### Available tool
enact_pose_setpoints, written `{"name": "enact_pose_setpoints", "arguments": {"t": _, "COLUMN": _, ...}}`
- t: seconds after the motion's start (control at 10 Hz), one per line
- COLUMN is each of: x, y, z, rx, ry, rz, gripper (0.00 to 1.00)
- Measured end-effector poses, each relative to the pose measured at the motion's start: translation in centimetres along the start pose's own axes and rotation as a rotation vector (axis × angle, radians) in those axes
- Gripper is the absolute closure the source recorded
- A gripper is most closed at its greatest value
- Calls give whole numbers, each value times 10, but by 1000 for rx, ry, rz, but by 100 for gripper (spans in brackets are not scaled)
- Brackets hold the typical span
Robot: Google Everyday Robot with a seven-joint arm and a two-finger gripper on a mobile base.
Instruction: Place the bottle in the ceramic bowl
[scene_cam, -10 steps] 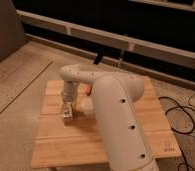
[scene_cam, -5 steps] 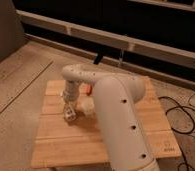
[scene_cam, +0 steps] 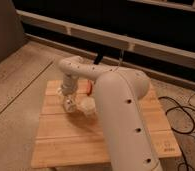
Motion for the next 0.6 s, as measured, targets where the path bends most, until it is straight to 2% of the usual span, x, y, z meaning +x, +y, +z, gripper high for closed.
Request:
{"name": "enact_pose_setpoints", "arguments": {"t": 0.2, "x": -1, "y": -5, "z": -19, "rx": 49, "ry": -26, "rz": 7, "gripper": 100}}
{"name": "enact_pose_setpoints", "arguments": {"t": 0.6, "x": 21, "y": -44, "z": -70, "rx": 170, "ry": -45, "rz": 72, "gripper": 100}}
